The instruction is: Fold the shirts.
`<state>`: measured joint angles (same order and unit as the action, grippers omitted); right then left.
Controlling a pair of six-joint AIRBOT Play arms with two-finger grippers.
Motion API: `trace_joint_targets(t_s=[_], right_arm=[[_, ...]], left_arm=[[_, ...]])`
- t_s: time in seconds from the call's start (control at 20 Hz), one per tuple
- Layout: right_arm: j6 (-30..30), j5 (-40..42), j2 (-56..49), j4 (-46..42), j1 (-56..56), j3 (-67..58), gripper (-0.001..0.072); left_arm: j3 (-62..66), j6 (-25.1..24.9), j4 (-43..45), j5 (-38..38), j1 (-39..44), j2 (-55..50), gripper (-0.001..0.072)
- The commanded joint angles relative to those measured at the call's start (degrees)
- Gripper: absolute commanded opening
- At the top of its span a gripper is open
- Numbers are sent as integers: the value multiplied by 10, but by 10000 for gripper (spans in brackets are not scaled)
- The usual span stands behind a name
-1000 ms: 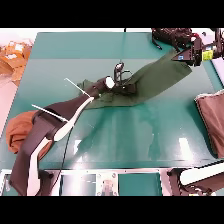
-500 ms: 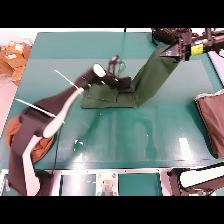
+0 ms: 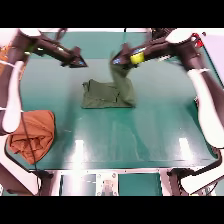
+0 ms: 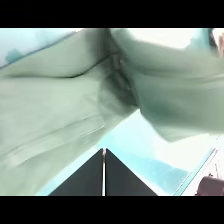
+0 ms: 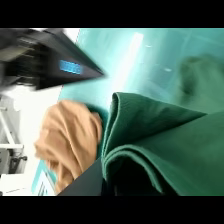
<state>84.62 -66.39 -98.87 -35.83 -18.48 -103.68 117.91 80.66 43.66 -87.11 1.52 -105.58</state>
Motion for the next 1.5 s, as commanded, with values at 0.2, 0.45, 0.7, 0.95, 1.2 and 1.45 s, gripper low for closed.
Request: trace_joint_targets(t_s=[0.2,0.45,0.7,0.95,1.2,1.45], right_arm=[[7,365,-140,-15,-202,19,549],[7,175,-91,-28,-26,19,549],[7,-24,-81,-73,155,32,549],[-16,-32,-86,-111,200,146,552],[-74,17,-129,-35,135,179,552],[-98,34,-136,64,87,143,37]], left_arm=[[4,-3,-4,-46,-118,16,19],[-2,-28,-4,-45,-121,16,19],[-2,-27,-4,-36,-121,16,19],[-2,-27,-4,-27,-121,16,19],[-2,-27,-4,-18,-120,16,19],[-2,-27,-4,-22,-120,16,19]])
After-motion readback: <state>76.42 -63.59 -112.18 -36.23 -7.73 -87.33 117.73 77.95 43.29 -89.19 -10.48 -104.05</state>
